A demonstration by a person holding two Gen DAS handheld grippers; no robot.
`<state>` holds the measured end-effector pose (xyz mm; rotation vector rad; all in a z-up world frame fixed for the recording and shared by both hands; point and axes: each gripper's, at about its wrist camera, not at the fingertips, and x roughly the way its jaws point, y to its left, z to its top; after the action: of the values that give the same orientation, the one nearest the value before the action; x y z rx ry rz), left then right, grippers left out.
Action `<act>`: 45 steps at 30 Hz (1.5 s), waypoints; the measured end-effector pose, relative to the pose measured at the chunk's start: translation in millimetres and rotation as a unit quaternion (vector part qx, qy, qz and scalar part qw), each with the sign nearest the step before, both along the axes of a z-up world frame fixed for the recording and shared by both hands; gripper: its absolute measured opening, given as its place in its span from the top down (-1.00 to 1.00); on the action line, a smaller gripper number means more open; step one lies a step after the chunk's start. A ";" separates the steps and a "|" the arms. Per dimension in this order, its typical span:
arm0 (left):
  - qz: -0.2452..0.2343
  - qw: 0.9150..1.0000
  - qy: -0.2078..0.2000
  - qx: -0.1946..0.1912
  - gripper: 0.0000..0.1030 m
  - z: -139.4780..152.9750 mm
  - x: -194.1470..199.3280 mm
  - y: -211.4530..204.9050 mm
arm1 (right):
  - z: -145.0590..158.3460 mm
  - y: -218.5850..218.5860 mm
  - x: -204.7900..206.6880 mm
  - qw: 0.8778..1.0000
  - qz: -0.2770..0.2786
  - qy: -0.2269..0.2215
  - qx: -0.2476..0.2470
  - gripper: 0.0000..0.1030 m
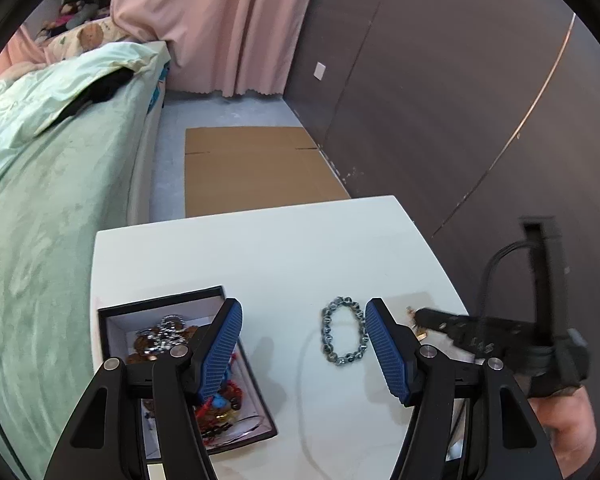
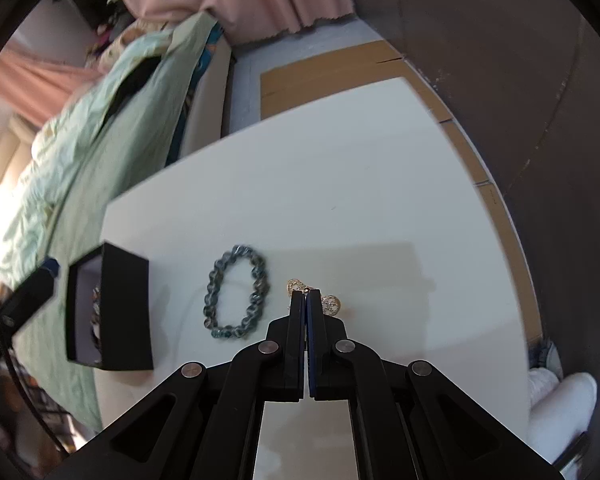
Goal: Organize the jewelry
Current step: 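Lift the butterfly pendant with the right gripper while the left gripper grasps the grey beaded bracelet, then carry the grey bracelet into the box and open the left gripper while the right gripper carries the pendant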
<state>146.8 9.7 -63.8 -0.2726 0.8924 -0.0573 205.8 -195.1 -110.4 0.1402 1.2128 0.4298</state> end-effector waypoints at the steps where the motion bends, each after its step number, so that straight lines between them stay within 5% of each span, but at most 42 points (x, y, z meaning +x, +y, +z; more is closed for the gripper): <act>1: -0.003 1.000 0.001 0.001 -0.27 -0.9 1.7 -2.2 | 3.0 -5.3 0.4 1.000 -0.004 -0.002 0.008 0.97; 19: -0.089 0.993 0.073 0.038 -0.27 -39.6 35.3 -71.3 | 31.0 -60.2 21.7 0.992 -0.065 -0.014 0.103 0.97; 23: -0.090 0.991 0.092 0.042 0.16 -52.5 43.7 -76.4 | 33.2 -71.7 25.8 0.990 -0.078 -0.014 0.114 0.97; 27: -0.100 0.988 0.106 0.051 0.34 -64.0 47.5 -85.8 | 35.6 -79.8 27.3 0.989 -0.085 -0.017 0.121 0.97; 37: -0.120 0.978 0.128 0.115 0.52 -90.2 45.5 -107.0 | 38.0 -83.1 25.0 0.989 -0.081 -0.018 0.121 0.97; 39: -0.121 0.976 0.124 0.130 0.81 -90.5 42.9 -107.6 | 38.7 -83.4 23.3 0.989 -0.081 -0.019 0.121 0.97; 45: -0.118 0.980 0.103 0.124 0.82 -79.1 33.0 -102.0 | 42.1 -80.5 15.2 0.989 -0.075 -0.022 0.122 0.97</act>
<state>179.8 -92.3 -142.8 0.0634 1.1248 -0.1374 221.0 -275.5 -68.3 0.4269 1.0952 0.4459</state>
